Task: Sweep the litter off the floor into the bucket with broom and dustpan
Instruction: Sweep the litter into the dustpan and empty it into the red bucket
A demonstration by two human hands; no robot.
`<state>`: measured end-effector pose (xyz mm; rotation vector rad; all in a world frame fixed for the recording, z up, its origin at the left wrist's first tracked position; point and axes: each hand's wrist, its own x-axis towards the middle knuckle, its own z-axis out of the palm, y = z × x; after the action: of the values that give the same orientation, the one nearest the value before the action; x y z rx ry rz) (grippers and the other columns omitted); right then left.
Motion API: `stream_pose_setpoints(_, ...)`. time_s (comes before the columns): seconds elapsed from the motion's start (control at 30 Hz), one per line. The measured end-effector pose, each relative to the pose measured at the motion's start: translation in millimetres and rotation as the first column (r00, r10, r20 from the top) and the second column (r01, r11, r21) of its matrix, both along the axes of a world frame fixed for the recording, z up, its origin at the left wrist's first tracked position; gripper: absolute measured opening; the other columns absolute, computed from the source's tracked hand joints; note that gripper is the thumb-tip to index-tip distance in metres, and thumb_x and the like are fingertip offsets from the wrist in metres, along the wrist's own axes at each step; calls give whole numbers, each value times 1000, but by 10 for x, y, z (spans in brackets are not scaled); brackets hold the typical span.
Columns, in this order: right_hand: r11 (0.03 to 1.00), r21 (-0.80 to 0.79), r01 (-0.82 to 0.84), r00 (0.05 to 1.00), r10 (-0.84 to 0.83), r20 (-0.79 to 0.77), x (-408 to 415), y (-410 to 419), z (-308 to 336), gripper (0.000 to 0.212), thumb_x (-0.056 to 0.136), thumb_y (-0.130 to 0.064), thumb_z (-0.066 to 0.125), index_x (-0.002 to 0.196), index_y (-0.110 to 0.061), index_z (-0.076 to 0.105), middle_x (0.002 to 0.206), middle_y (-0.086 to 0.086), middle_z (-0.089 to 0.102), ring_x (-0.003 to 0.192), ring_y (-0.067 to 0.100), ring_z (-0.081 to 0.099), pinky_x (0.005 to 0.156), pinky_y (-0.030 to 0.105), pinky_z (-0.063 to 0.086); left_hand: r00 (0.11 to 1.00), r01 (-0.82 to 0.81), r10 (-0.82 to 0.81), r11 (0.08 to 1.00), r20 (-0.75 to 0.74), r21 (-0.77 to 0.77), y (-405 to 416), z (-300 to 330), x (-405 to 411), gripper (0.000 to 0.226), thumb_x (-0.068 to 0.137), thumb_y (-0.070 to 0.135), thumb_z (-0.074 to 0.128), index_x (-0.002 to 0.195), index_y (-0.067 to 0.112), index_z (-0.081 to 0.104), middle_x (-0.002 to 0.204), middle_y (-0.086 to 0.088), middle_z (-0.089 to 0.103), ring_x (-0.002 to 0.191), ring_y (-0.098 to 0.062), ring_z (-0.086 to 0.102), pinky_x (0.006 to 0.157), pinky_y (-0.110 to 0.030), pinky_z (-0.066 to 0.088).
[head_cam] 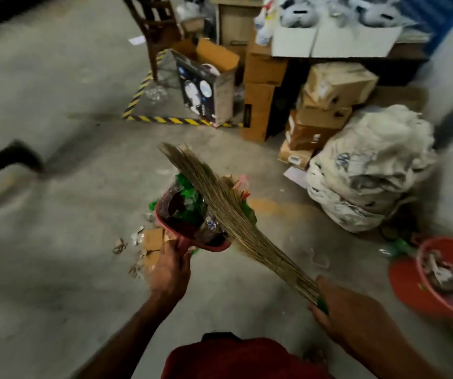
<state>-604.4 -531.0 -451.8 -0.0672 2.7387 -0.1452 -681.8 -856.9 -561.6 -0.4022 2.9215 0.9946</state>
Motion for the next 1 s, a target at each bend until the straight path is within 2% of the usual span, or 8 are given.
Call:
stream_pose_setpoints(0.2,956,-55,288,955,-291,-55,688,1196,130,49,88,-60,49,131,-37,43,125,-6,60,108,16,62,83,31,49,970,239,-238,971,-56,14,1462,106,-86,28,95,36,54,114,17,48,100,-3,58,76,-21,57,61,-37,48)
stream_pose_setpoints(0.3,934,106,342,939,-334,-85,1070,1963,69,48,72,-58,61,106,-26,73,83,-1,74,66,17,71,54,35,55,939,345,-344,936,-25,67,2344,40,-122,27,92,52,47,108,31,44,93,0,59,70,-19,62,58,-42,53)
stream_pose_setpoints(0.37,896,153,417,907,-400,-130,1345,2437,40,48,63,-59,69,93,-23,78,63,-1,70,47,16,65,40,33,51,913,408,-407,908,-26,92,2978,1,-115,25,91,53,48,107,34,43,92,2,60,71,-18,64,60,-44,54)
stream_pose_setpoints(0.43,844,144,517,854,-519,-31,1591,2812,191,60,72,-62,71,120,-27,67,90,-2,74,72,15,72,59,34,57,873,486,-486,867,-32,111,3624,35,-56,21,93,48,49,107,35,42,92,2,60,73,-18,64,63,-44,54)
stream_pose_setpoints(0.53,794,21,608,787,-598,-150,1996,3358,341,63,93,-65,39,148,-36,28,130,-10,59,112,9,61,88,23,49,804,593,-592,794,-50,135,4511,133,77,20,95,42,52,109,33,41,93,2,58,74,-18,63,63,-43,54)
stream_pose_setpoints(0.73,647,64,760,650,-759,-45,2560,4005,439,57,94,-64,36,142,-33,32,131,-7,55,115,11,58,92,22,46,635,768,-770,620,-61,160,5898,209,236,24,95,40,53,110,23,47,98,1,54,80,-17,58,66,-32,42)
stream_pose_setpoints(0.87,517,34,855,516,-856,40,2793,4224,375,54,96,-60,37,141,-30,29,106,-6,59,90,12,59,77,22,47,532,822,-847,514,-7,244,6608,124,298,29,91,52,51,109,30,44,98,-2,58,79,-22,63,65,-36,49)
stream_pose_setpoints(1.0,445,71,893,437,-894,101,2754,4549,298,65,97,-59,39,150,-27,20,129,-7,58,112,9,60,85,20,47,477,828,-879,443,-18,344,7159,-8,335,36,87,51,53,116,32,44,109,-1,58,89,-24,63,78,-43,54)
